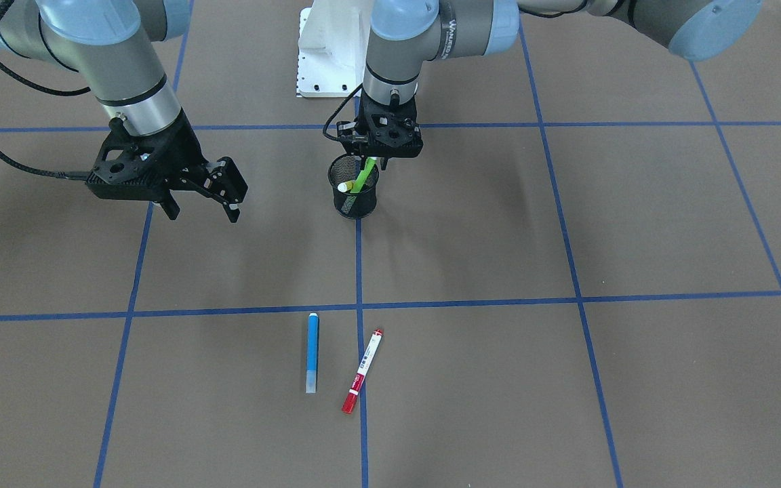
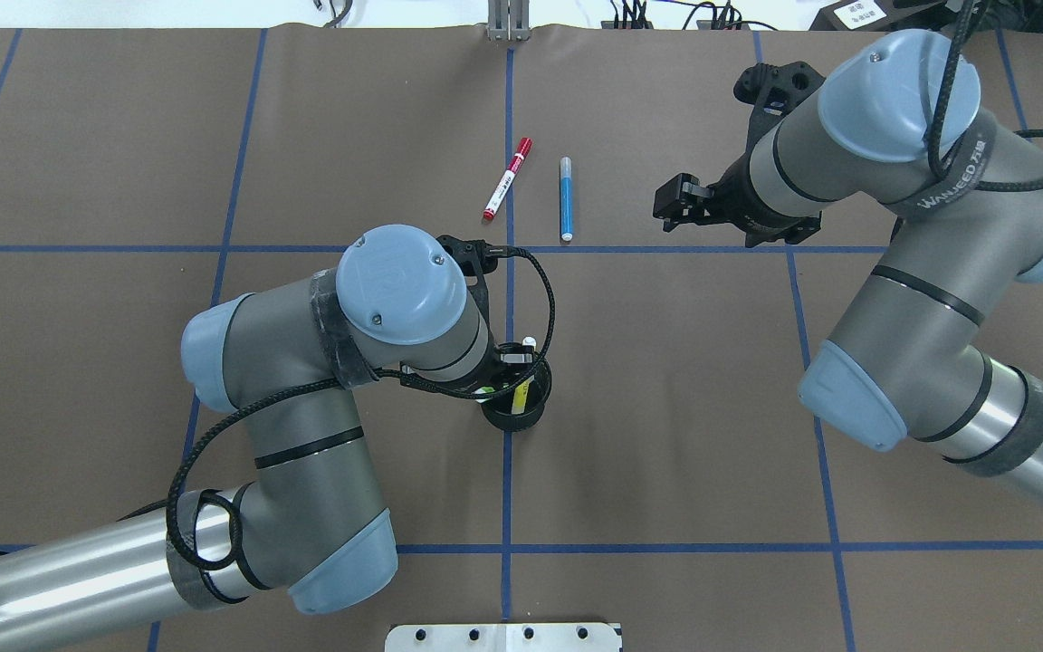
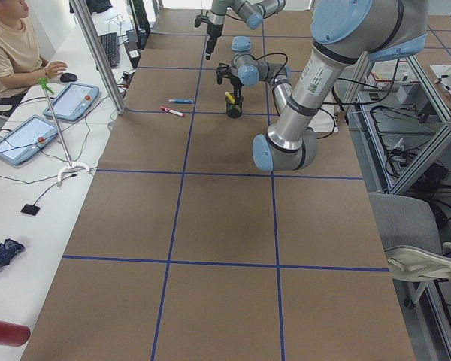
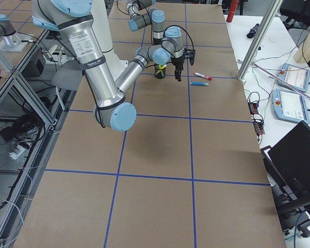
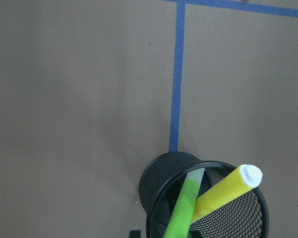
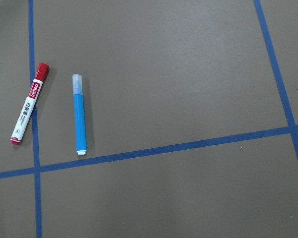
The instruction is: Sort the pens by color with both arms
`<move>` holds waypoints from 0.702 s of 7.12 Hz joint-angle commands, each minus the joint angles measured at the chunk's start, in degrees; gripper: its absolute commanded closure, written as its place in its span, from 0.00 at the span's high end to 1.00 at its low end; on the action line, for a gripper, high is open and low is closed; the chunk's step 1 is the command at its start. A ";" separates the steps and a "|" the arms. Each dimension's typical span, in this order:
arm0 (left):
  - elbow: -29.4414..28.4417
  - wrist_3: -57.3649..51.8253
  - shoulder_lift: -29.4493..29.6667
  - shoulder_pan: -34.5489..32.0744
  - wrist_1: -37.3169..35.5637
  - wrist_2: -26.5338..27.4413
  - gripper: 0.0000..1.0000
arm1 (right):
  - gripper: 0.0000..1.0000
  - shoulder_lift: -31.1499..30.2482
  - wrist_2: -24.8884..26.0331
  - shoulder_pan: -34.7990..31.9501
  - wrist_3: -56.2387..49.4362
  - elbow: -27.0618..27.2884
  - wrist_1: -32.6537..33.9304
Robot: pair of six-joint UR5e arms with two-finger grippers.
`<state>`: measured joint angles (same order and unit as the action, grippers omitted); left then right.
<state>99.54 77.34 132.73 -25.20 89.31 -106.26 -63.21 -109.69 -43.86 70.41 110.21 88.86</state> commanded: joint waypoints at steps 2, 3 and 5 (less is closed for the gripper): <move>-0.04 0.00 -0.01 0.33 0.07 0.00 0.43 | 1.00 -0.07 0.00 0.00 -0.01 0.00 0.00; -0.04 0.00 -0.01 0.41 0.16 0.00 0.38 | 1.00 -0.07 0.09 0.00 -0.01 -0.09 0.00; -0.04 0.00 -0.01 0.50 0.07 0.00 0.21 | 1.00 -0.07 0.09 0.00 -0.01 0.00 0.00</move>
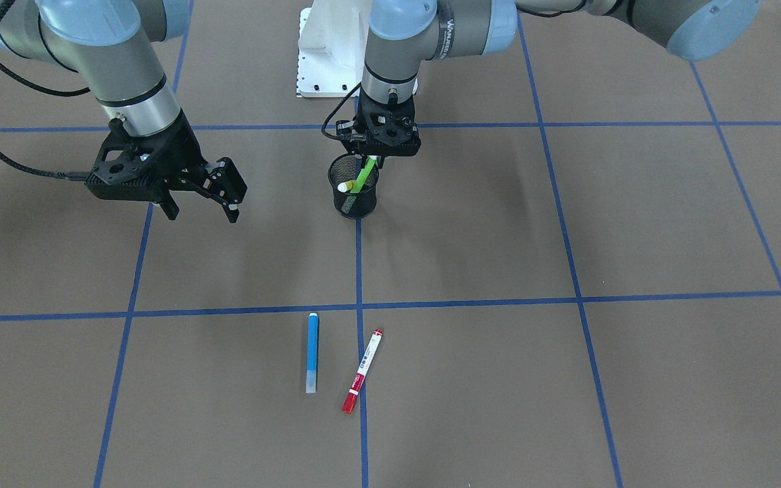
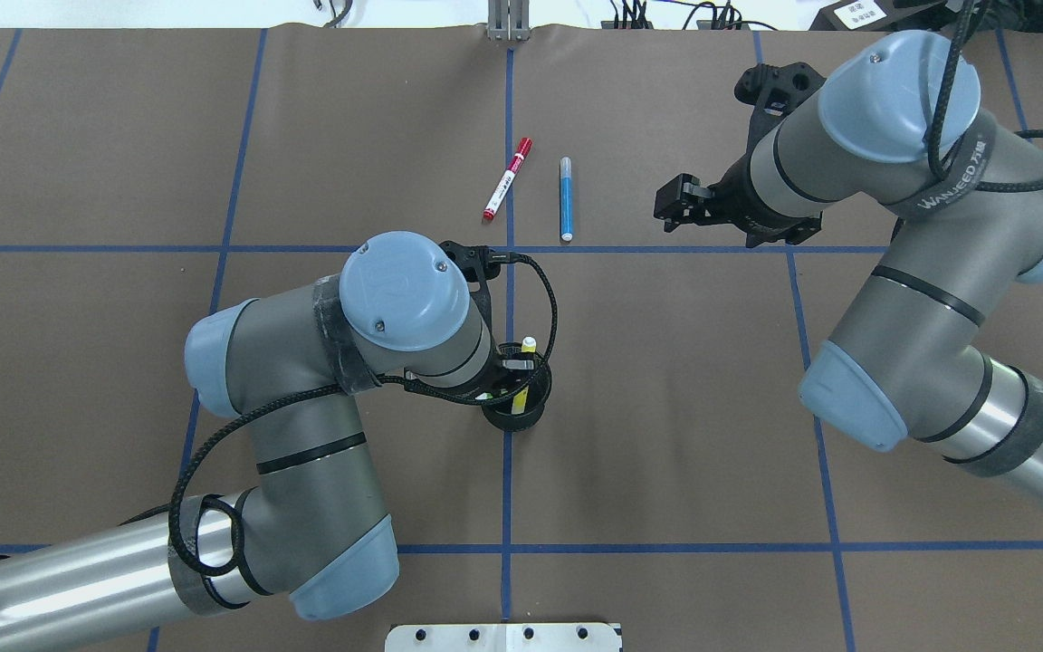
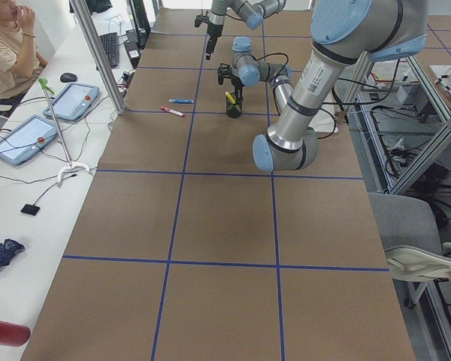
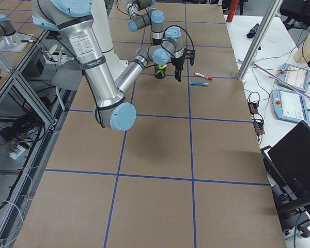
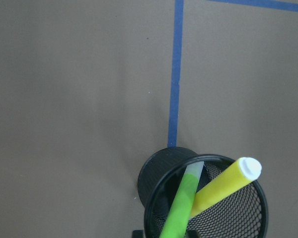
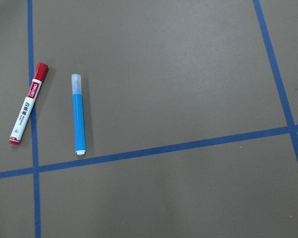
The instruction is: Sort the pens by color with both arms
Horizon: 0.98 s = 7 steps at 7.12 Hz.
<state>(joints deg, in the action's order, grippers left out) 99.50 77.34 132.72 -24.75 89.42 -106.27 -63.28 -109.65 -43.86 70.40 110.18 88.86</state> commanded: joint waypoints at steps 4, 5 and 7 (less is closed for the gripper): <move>1.13 0.00 -0.09 0.05 -0.13 0.01 0.00 | 1.00 0.00 0.05 0.00 -0.09 0.03 0.00; 1.66 -0.08 -0.09 0.05 -0.13 0.01 0.00 | 1.00 0.00 0.05 0.00 -0.09 -0.05 0.00; 3.41 -0.09 -0.36 -0.03 -0.13 0.01 0.00 | 1.00 0.00 0.05 0.00 -0.09 0.03 0.00</move>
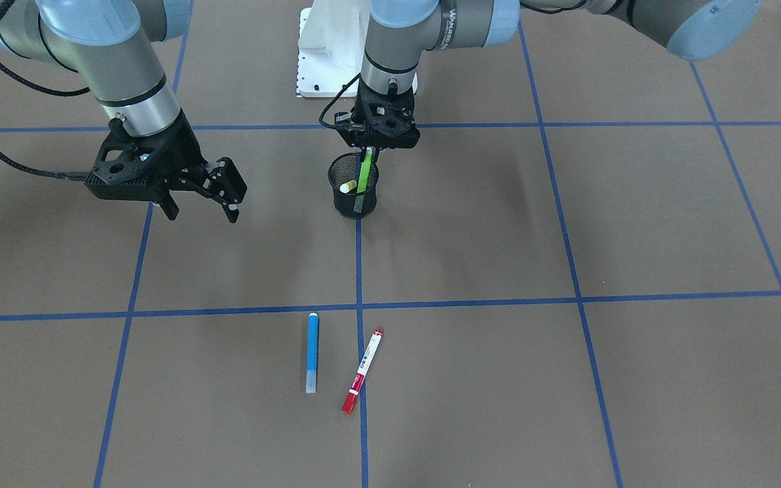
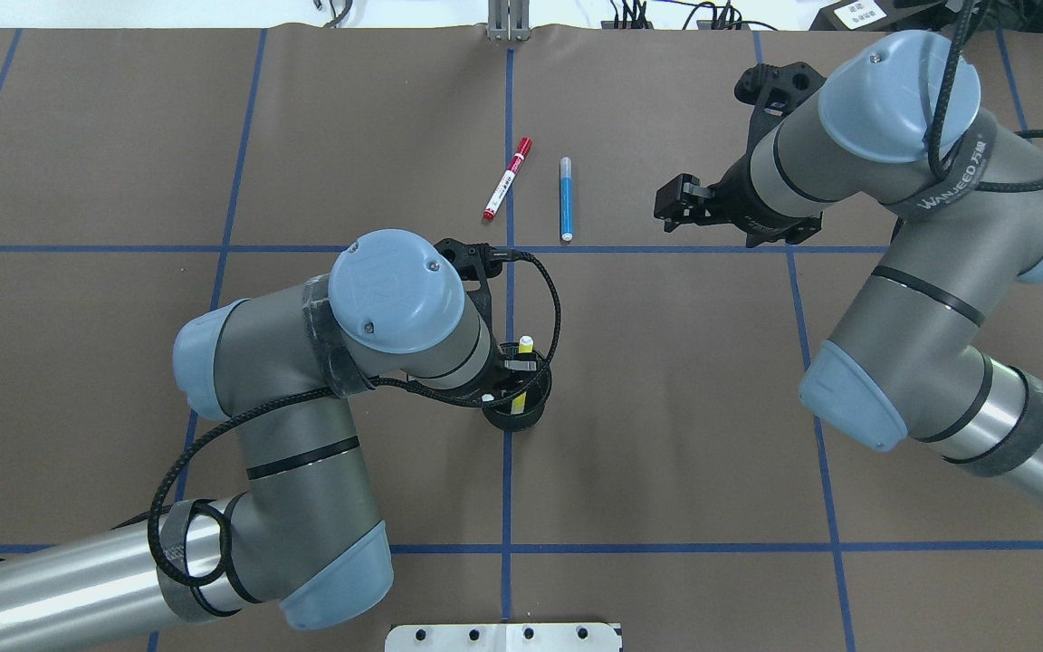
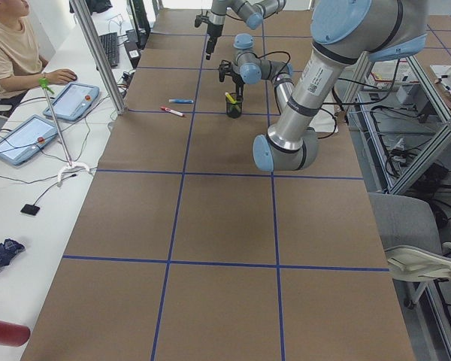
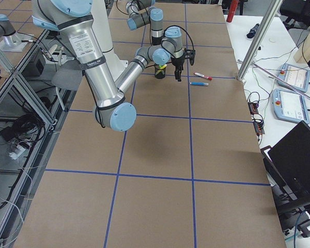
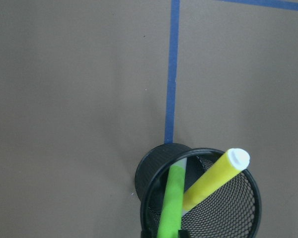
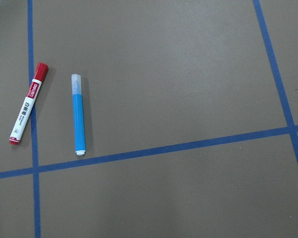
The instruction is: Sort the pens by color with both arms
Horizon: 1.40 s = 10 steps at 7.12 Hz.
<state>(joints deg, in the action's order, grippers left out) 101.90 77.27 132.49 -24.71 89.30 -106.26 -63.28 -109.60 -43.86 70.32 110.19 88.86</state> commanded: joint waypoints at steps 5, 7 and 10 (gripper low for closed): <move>9.70 -0.89 -3.01 -2.36 -0.09 -0.09 0.00 | 1.00 0.00 0.00 0.00 0.09 -0.06 0.00; 12.35 -1.07 -3.03 -4.37 -0.09 -0.09 0.00 | 1.00 0.00 0.00 0.00 0.17 -0.07 0.00; 13.59 -1.33 -3.03 -7.45 0.09 0.09 0.00 | 1.00 0.09 0.09 0.00 0.52 0.02 0.00</move>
<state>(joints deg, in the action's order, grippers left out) 115.33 76.13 129.47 -30.72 89.31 -106.27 -63.20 -109.52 -43.86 70.72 110.20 88.86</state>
